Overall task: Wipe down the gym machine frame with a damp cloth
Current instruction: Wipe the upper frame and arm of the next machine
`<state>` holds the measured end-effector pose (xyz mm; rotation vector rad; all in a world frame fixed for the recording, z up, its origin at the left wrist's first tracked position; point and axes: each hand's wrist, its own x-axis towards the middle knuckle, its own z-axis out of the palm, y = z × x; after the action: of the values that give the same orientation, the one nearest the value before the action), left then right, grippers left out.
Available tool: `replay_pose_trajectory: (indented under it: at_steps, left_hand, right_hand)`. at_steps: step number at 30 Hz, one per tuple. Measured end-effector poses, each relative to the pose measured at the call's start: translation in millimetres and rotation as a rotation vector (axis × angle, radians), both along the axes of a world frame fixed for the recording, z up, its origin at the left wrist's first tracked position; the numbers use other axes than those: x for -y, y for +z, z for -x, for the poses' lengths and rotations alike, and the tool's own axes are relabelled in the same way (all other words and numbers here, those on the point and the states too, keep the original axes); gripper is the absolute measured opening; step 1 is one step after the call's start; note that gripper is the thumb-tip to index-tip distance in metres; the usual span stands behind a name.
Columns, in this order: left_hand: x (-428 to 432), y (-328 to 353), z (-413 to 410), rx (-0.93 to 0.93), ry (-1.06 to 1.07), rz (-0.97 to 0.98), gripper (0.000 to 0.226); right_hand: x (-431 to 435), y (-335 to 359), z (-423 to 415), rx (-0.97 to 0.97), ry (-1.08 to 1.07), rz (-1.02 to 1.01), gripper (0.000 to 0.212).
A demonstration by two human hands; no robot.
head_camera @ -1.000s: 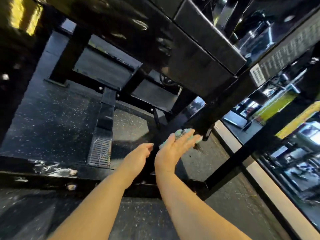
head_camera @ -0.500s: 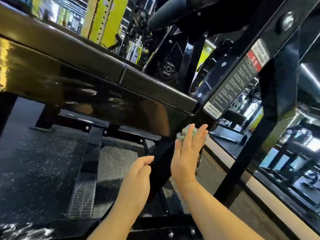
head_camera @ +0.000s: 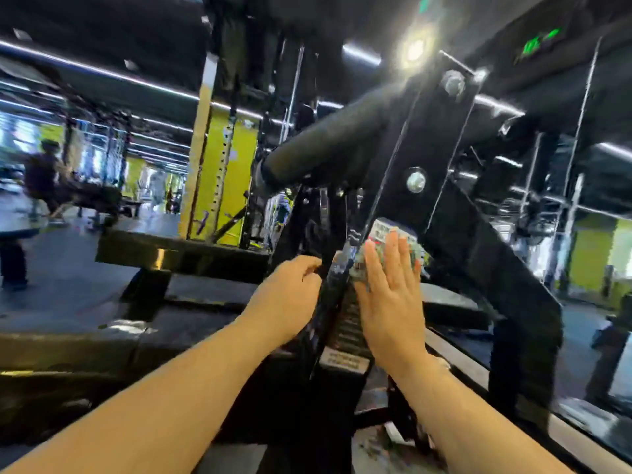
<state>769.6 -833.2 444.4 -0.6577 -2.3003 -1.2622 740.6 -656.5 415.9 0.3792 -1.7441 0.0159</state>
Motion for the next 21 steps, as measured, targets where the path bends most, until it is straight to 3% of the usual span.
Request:
replay_pose_trajectory:
  at_steps: [2,6,11,14,18,21]
  left_hand:
    - [-11,24,15,0.016,-0.072,-0.104,0.039]
    - [-41,80,24,0.188,-0.224,-0.451,0.03]
    - [-50,107,37,0.316,-0.403,-0.496,0.048]
    - [-44,107,44,0.389,-0.394,-0.543,0.045]
    - [-43,111,40,0.554,-0.435,-0.661,0.05]
    - [-42,119,36,0.609,-0.426,-0.661,0.058]
  right_hand:
    - [3,11,3,-0.02,0.032,-0.045,0.046]
    - [-23,24,-2,-0.051,-0.058,-0.449,0.048]
    - [-20,95,-2,-0.076,-0.089,-0.28,0.05]
    - [-1,83,2,-0.038,-0.062,-0.162,0.05]
    - [-13,63,-3,0.005,-0.081,-0.377,0.049]
    - [-16,123,-9,0.0,-0.161,-0.469,0.052]
